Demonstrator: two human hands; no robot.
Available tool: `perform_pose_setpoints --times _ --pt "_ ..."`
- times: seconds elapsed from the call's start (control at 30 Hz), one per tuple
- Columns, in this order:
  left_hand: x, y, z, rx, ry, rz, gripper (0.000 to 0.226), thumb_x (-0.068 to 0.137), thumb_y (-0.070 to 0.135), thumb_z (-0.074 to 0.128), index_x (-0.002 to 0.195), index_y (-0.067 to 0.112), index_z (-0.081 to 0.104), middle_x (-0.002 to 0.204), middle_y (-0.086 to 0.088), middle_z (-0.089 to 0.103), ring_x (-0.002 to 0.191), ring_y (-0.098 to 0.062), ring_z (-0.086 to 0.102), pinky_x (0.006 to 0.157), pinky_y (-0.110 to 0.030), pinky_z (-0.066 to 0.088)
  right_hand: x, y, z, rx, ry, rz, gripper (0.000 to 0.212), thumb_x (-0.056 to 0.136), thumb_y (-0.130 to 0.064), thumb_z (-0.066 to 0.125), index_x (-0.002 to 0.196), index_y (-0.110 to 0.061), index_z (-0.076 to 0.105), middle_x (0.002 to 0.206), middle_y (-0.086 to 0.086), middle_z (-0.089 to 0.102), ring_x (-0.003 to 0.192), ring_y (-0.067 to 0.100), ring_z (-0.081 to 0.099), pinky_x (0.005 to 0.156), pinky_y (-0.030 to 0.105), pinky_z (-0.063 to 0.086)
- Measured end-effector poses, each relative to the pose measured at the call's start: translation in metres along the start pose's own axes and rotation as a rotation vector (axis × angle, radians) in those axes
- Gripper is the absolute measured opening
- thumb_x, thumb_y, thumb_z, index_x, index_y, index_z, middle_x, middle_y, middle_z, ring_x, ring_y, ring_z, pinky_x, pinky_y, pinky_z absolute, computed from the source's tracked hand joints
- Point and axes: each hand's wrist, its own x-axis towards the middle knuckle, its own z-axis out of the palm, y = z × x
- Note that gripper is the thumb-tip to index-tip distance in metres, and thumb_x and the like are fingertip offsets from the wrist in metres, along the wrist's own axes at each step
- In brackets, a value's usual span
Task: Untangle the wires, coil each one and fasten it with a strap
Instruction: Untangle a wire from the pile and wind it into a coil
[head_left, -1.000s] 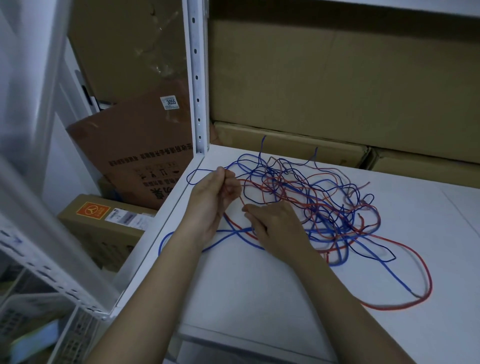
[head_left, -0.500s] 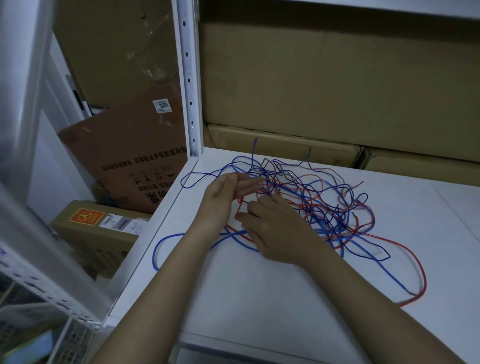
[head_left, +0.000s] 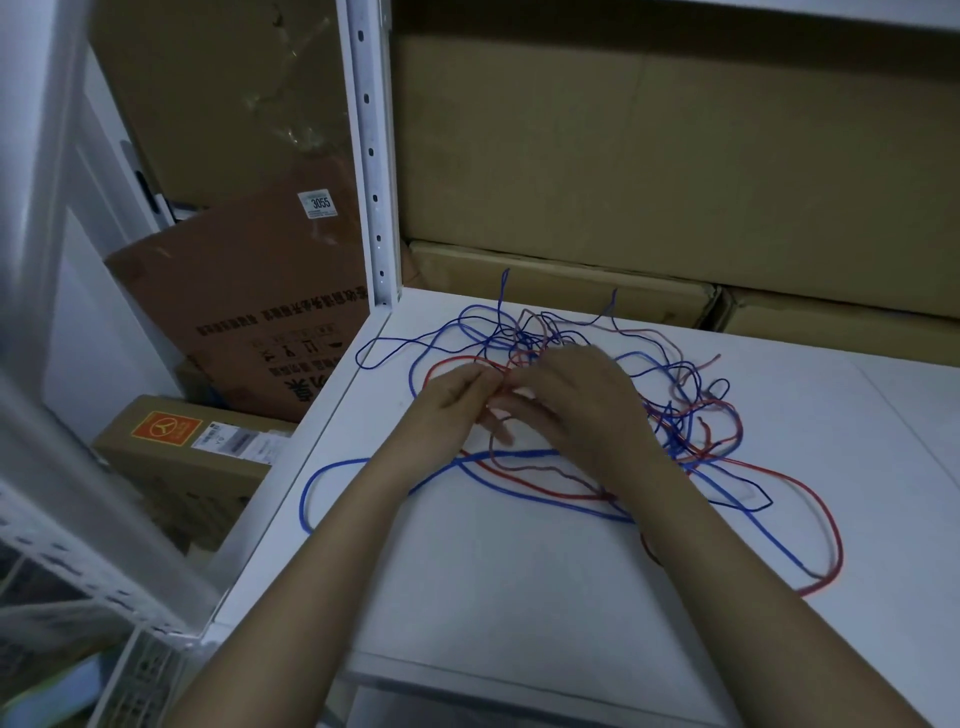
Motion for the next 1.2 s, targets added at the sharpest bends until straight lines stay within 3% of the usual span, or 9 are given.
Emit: perform_pose_setpoints --times 0.1,0.2,0.37,0.5,0.67,0.9,1.0,1.07,1.2 --pt "-0.007 0.004 0.001 -0.1 -0.04 -0.082 0.037 0.104 0.016 0.031 0.075 0.01 0.053 0.055 0.006 0.052 0.049 -0.005 0.043 0.065 -0.027 0.038 0.008 0.01 0.001 0.236 0.073 0.35 0.021 0.077 -0.026 0.076 0.083 -0.007 0.067 0.073 -0.011 0.052 0.066 0.003 0.039 0.063 0.014 0.029" --pt "-0.009 0.006 0.0 -0.235 -0.056 -0.134 0.039 0.104 0.017 0.03 0.069 0.012 0.046 0.052 0.004 0.041 0.047 -0.007 0.038 0.072 -0.029 0.037 0.011 0.017 0.009 0.478 0.112 0.548 0.007 0.08 -0.016 0.075 0.079 -0.016 0.068 0.074 -0.017 0.055 0.068 0.001 0.048 0.066 0.009 0.034" --pt "-0.009 -0.002 0.0 -0.506 -0.063 -0.111 0.036 0.104 0.019 0.03 0.076 0.013 0.053 0.056 0.007 0.045 0.056 -0.008 0.039 0.072 -0.023 0.041 0.0 0.007 0.032 0.72 -0.206 0.879 0.01 0.09 -0.024 0.064 0.086 -0.029 0.072 0.079 -0.015 0.069 0.074 0.005 0.06 0.066 0.014 0.044" --pt "-0.006 -0.016 -0.004 -0.724 0.083 -0.016 0.036 0.102 0.015 0.033 0.084 0.011 0.064 0.068 0.001 0.06 0.069 -0.012 0.054 0.079 -0.027 0.045 -0.011 -0.012 0.041 0.553 -0.347 0.694 0.021 0.097 -0.029 0.054 0.099 -0.024 0.074 0.056 -0.024 0.058 0.054 -0.002 0.052 0.05 0.011 0.035" --pt "-0.001 -0.021 -0.01 -0.817 0.273 -0.002 0.027 0.101 0.013 0.037 0.103 0.007 0.063 0.095 -0.001 0.075 0.093 -0.013 0.07 0.076 -0.018 0.053 -0.027 -0.032 0.045 0.17 -0.447 0.357 0.02 0.097 -0.028 0.051 0.09 -0.018 0.066 0.066 0.001 0.063 0.059 0.021 0.057 0.049 0.029 0.027" --pt "0.003 -0.021 -0.013 -0.219 0.319 0.052 0.022 0.102 0.012 0.04 0.107 0.015 0.062 0.104 0.001 0.071 0.093 -0.005 0.069 0.096 -0.025 0.049 -0.036 -0.046 0.036 0.25 -0.23 0.121 0.013 0.09 -0.013 0.06 0.086 -0.006 0.07 0.06 0.004 0.059 0.049 0.021 0.052 0.044 0.026 0.036" --pt "0.0 -0.025 -0.014 0.043 0.223 0.041 0.026 0.103 0.018 0.039 0.101 0.032 0.062 0.1 0.018 0.069 0.094 -0.002 0.068 0.117 -0.051 0.016 -0.033 -0.043 0.028 0.218 -0.168 0.098 0.022 0.09 -0.014 0.052 0.088 -0.004 0.071 0.062 0.007 0.059 0.05 0.024 0.053 0.044 0.028 0.038" --pt "-0.003 -0.028 -0.011 0.206 0.142 0.026 0.027 0.104 0.022 0.036 0.103 0.031 0.061 0.098 0.025 0.067 0.092 0.009 0.063 0.118 -0.047 -0.002 -0.029 -0.041 0.024 0.171 -0.116 0.056 0.025 0.087 -0.011 0.049 0.089 -0.001 0.071 0.066 0.009 0.062 0.051 0.026 0.054 0.045 0.027 0.039" --pt "-0.011 -0.033 -0.007 0.298 0.035 0.032 0.031 0.104 0.014 0.034 0.089 0.028 0.058 0.08 0.012 0.066 0.082 0.006 0.059 0.115 -0.05 0.016 -0.02 -0.03 0.019 0.004 0.001 -0.008 0.023 0.078 -0.003 0.053 0.088 -0.002 0.074 0.062 0.009 0.058 0.049 0.024 0.05 0.048 0.028 0.034"
